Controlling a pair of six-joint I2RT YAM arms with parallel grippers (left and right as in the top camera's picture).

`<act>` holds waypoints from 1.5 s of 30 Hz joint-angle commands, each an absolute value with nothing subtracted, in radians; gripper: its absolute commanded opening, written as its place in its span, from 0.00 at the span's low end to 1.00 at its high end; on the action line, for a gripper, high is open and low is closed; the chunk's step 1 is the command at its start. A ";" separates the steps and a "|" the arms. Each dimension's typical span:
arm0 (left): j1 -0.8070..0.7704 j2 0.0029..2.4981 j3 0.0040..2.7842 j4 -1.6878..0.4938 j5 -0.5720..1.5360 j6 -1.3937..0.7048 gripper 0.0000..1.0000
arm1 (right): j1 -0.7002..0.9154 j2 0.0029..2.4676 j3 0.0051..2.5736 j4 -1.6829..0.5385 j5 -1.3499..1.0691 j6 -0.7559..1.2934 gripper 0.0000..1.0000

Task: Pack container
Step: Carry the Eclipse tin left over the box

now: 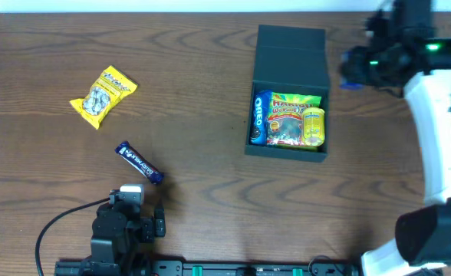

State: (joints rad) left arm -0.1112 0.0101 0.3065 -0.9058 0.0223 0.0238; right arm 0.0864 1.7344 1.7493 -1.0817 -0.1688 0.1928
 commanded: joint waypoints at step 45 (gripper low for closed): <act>-0.105 0.004 0.270 -0.931 0.012 0.031 0.95 | 0.254 1.748 1.232 -0.606 -0.101 0.403 0.02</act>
